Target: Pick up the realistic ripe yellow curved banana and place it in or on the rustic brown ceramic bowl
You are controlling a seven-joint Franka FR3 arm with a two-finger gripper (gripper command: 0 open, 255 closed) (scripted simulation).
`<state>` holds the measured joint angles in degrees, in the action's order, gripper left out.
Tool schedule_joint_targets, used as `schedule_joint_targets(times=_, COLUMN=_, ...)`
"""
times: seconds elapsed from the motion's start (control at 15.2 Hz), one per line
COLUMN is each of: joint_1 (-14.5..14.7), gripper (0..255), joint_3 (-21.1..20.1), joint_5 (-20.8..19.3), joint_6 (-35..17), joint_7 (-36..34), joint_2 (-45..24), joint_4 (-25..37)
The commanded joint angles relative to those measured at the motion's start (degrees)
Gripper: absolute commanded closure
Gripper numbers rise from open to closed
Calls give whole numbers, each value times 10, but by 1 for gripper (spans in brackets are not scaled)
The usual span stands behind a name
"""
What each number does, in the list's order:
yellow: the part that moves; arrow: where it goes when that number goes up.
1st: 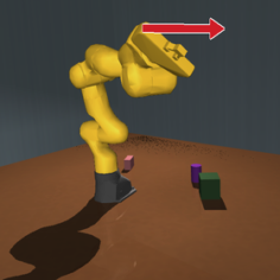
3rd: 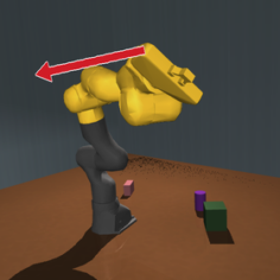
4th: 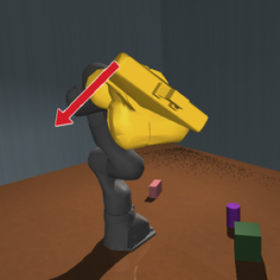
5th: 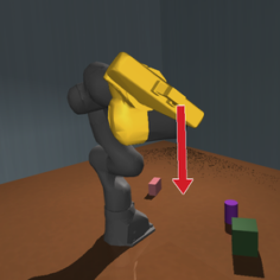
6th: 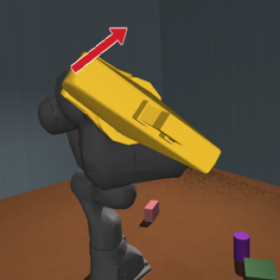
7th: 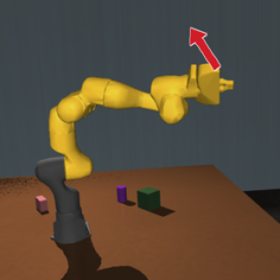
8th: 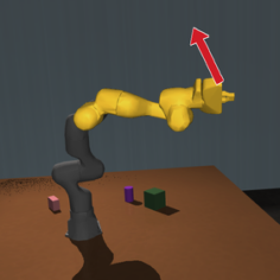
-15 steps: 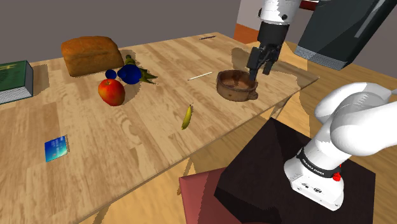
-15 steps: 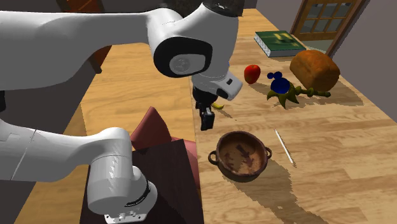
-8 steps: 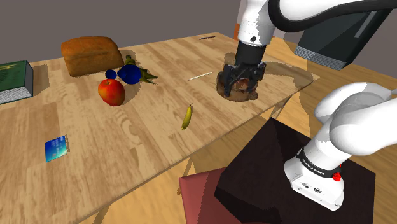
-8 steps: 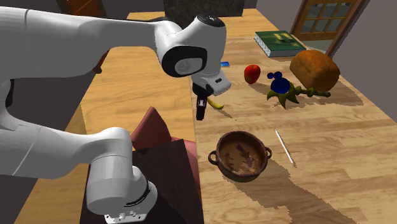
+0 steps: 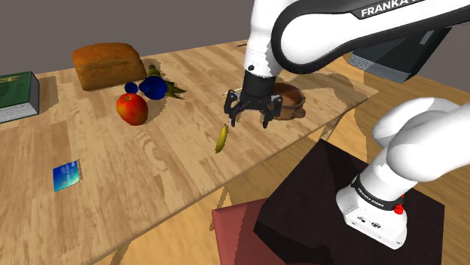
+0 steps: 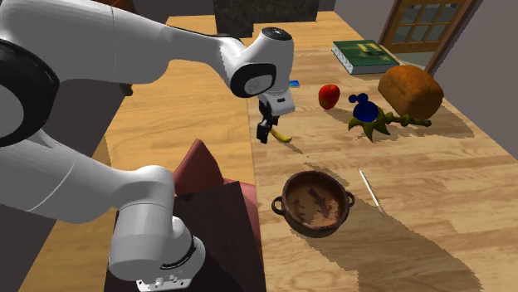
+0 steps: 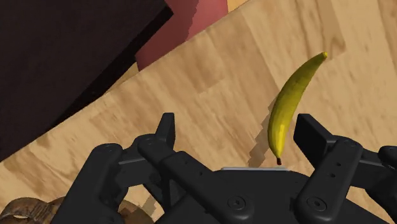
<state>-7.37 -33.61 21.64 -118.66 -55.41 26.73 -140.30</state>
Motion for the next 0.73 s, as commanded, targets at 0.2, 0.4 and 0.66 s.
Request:
schedule_joint_targets(times=0.2, joint_1=-60, gripper=0, joint_3=-96, joint_5=-51, joint_6=-88, joint_7=-191, joint_2=-120, joint_4=56)
schedule_joint_targets(times=0.4, joint_1=-79, gripper=0, joint_3=-123, joint_5=-89, joint_6=-117, joint_7=-257, joint_2=-167, joint_4=73)
schedule_joint_targets(times=0.66, joint_1=-83, gripper=0, joint_3=-134, joint_5=-109, joint_6=-152, joint_7=-272, joint_2=-195, joint_4=60)
